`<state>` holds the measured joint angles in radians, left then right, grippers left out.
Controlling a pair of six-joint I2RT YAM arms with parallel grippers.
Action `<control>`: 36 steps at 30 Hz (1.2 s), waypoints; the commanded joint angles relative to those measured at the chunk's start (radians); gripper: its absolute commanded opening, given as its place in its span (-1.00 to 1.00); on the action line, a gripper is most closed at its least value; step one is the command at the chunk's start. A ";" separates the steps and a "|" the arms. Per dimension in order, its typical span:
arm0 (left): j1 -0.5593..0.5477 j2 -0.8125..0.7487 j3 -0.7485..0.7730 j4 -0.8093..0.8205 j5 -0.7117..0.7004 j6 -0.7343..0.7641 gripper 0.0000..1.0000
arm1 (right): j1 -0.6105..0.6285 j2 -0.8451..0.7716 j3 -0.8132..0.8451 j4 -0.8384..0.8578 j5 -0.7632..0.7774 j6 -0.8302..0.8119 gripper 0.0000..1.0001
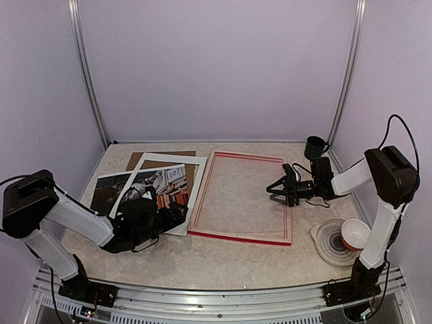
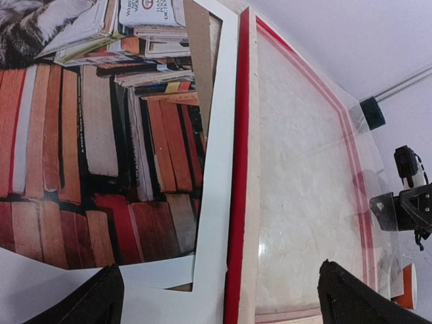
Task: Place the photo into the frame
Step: Place the glass panel at the frame body.
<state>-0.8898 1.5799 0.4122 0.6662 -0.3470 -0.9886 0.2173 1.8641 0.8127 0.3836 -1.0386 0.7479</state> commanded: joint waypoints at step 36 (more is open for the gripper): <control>-0.009 -0.010 0.015 -0.001 -0.004 0.014 0.98 | 0.026 0.167 -0.102 0.952 -0.161 0.587 -0.55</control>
<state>-0.8902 1.5795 0.4122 0.6655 -0.3473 -0.9897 0.2310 2.0083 0.7036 1.2499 -1.1759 1.3064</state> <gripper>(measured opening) 0.989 0.225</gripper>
